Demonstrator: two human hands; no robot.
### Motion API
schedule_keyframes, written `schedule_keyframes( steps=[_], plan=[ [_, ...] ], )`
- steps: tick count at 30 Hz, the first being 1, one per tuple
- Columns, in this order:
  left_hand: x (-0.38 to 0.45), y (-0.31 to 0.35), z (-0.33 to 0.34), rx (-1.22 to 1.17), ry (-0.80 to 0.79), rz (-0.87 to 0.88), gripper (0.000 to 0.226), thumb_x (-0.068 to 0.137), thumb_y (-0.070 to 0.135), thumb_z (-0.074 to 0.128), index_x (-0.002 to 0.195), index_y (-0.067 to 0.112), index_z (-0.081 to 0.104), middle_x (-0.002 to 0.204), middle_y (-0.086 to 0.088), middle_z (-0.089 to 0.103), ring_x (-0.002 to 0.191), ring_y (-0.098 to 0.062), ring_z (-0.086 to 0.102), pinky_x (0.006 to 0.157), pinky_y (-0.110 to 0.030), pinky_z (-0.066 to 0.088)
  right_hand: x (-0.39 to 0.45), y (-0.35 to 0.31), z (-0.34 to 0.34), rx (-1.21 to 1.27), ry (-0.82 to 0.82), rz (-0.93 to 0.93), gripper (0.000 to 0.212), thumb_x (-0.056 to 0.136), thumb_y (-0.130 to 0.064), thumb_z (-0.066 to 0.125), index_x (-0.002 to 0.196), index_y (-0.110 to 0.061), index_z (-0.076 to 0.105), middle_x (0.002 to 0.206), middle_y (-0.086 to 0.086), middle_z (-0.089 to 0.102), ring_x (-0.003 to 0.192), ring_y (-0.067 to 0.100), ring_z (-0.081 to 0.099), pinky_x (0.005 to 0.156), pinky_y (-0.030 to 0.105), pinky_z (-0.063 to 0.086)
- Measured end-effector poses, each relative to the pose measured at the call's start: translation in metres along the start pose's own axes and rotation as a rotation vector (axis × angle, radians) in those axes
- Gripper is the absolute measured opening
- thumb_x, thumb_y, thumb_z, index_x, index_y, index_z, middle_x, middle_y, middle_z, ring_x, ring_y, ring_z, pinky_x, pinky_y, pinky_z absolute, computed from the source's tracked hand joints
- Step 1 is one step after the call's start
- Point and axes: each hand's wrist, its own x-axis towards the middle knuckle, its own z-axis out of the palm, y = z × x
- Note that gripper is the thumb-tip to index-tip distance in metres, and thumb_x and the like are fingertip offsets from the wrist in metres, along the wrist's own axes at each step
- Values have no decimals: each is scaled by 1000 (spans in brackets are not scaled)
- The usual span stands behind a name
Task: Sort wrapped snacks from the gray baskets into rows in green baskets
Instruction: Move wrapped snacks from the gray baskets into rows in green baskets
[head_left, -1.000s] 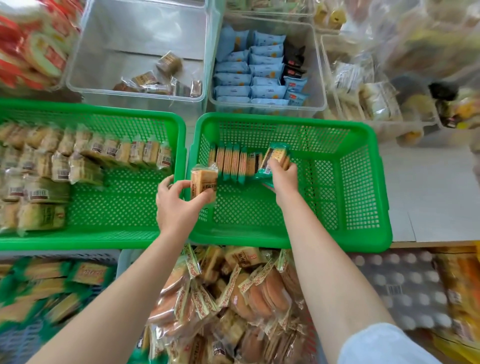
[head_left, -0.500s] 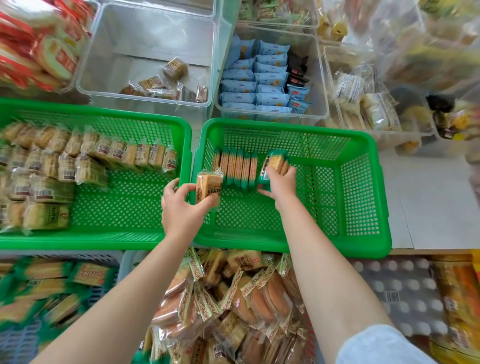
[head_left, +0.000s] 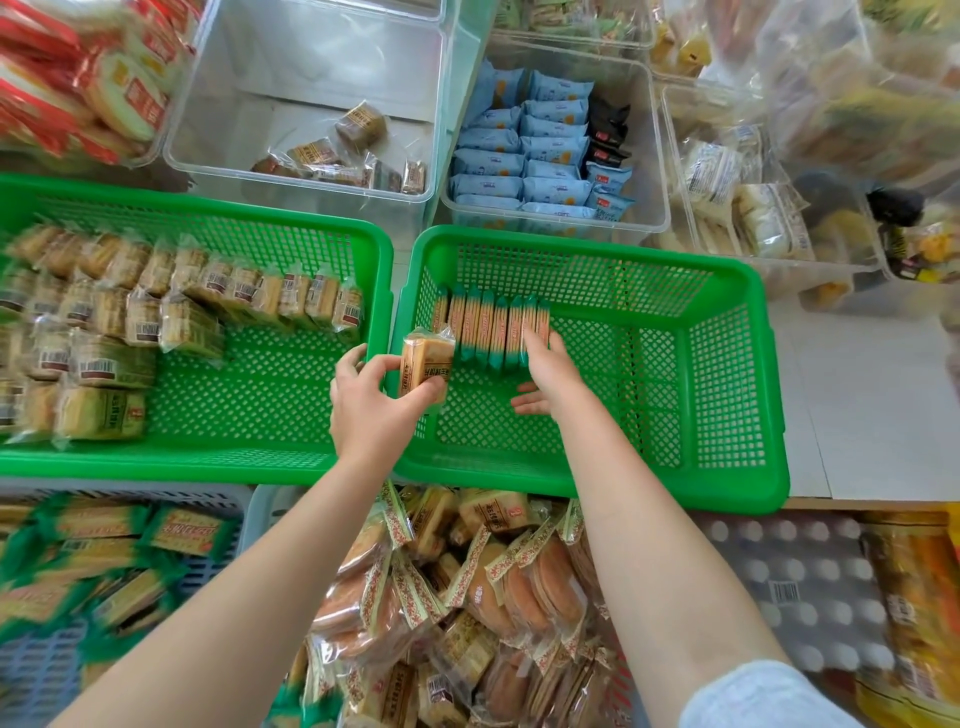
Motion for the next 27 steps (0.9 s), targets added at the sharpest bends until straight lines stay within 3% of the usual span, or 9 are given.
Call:
schedule_keyframes(
  steps=[6, 9, 12, 16, 19, 21, 22, 24, 27],
  plan=[
    [0, -2, 1, 11, -1, 9, 35, 79, 53, 76, 104, 36, 59, 157, 2, 33, 143, -22, 28, 111, -54, 35, 1, 1, 8, 479, -137, -38, 57, 98, -56, 49, 148, -33, 32, 141, 26, 47, 101, 40, 66, 68, 38, 59],
    [0, -2, 0, 16, -5, 5, 35, 78, 54, 76, 102, 38, 56, 156, 2, 33, 143, -22, 29, 110, -54, 36, -3, 10, 8, 547, -154, -51, 62, 100, -53, 48, 153, -34, 24, 139, 31, 47, 102, 38, 65, 74, 39, 57],
    [-1, 0, -2, 1, -13, -14, 36, 79, 52, 77, 106, 33, 62, 157, 2, 32, 144, -23, 27, 111, -54, 34, -14, 13, 6, 475, -154, -52, 64, 102, -50, 46, 156, -40, 14, 145, 31, 43, 104, 39, 66, 80, 41, 58],
    [-2, 6, -12, -171, -68, -58, 37, 79, 44, 80, 108, 25, 66, 157, 1, 32, 146, -22, 26, 115, -51, 24, -45, 12, -3, 345, -103, -74, 64, 105, -40, 45, 158, -38, 10, 146, 29, 43, 102, 36, 67, 76, 38, 59],
    [-9, 9, -32, -347, -113, -70, 31, 80, 40, 80, 103, 23, 69, 148, 4, 43, 138, -16, 38, 114, -44, 28, -81, 10, -2, 126, 106, -189, 57, 102, -29, 48, 154, -29, 25, 128, 17, 57, 80, 21, 68, 69, 33, 58],
    [-21, 8, -51, -457, -181, -56, 24, 82, 41, 79, 100, 26, 72, 129, 6, 63, 119, -11, 57, 105, -35, 41, -111, 6, 11, 63, 192, -332, 45, 101, -24, 49, 145, -21, 41, 107, 7, 62, 72, 16, 64, 70, 37, 55],
    [-27, 7, -62, -514, -225, -56, 23, 84, 40, 77, 100, 24, 73, 114, 5, 72, 106, -10, 65, 96, -30, 48, -127, 4, 22, 59, 141, -384, 39, 102, -25, 49, 140, -19, 46, 102, 5, 63, 73, 16, 64, 72, 38, 55],
    [-37, 1, -84, -566, -269, -52, 22, 89, 37, 72, 103, 21, 76, 93, 5, 77, 85, -9, 69, 75, -22, 49, -159, -2, 51, 45, -116, -422, 36, 103, -35, 50, 133, -16, 54, 104, 7, 68, 81, 19, 69, 76, 39, 58],
    [-39, -17, -116, -565, -258, -45, 17, 93, 35, 68, 96, 22, 77, 81, 5, 76, 73, -7, 67, 69, -22, 51, -185, -7, 105, 5, -374, -416, 34, 98, -39, 61, 123, -16, 62, 107, 4, 74, 82, 21, 73, 77, 40, 59]
  ],
)
